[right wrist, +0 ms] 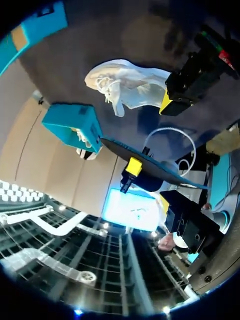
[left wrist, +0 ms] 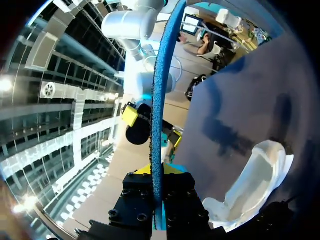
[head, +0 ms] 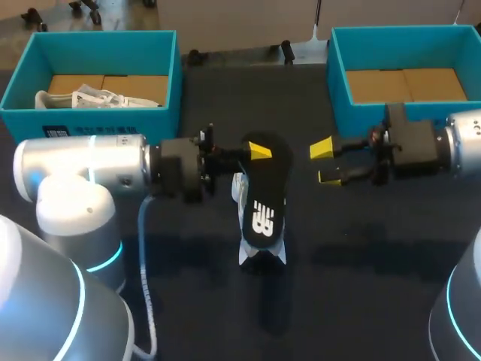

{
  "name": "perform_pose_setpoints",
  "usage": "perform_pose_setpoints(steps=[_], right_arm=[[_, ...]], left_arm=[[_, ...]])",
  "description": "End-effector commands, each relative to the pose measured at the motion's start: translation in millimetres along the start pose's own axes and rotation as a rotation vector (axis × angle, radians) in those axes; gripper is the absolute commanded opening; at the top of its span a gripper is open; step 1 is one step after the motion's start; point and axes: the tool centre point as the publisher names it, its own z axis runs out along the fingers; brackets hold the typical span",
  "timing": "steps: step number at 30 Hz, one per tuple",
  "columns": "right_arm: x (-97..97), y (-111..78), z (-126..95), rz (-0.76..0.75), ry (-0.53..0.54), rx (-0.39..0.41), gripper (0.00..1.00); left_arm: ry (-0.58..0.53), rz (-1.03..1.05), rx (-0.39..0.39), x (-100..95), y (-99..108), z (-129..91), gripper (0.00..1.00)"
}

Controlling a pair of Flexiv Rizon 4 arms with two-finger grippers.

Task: Take the shoe out of the shoebox, open the shoe tongue, remove and reinsert the insole, then place the shoe into the shoebox

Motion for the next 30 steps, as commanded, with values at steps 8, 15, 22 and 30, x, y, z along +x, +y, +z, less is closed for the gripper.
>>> perform_pose_setpoints(steps=[8, 15, 22, 30], right_arm=[[7.9, -1.2, -6.0, -0.308, -0.030, 0.068, 1.00], [9.2, -0.9, -6.3, -0.364, 0.006, 0.077, 1.00], [9.2, -0.9, -6.3, -0.364, 0.006, 0.077, 1.00], [9.2, -0.9, -6.3, -0.364, 0.006, 0.077, 1.00]], left_arm=[[0.030, -0.197, 0.025, -7.5, -6.6, -9.1, 0.00], [0.027, -0.278, 0.014, -9.9, -4.8, -8.1, 0.00], [0.027, -0.278, 0.014, -9.9, -4.8, -8.1, 0.00], [0.027, -0.278, 0.014, -9.9, -4.8, -8.1, 0.00]])
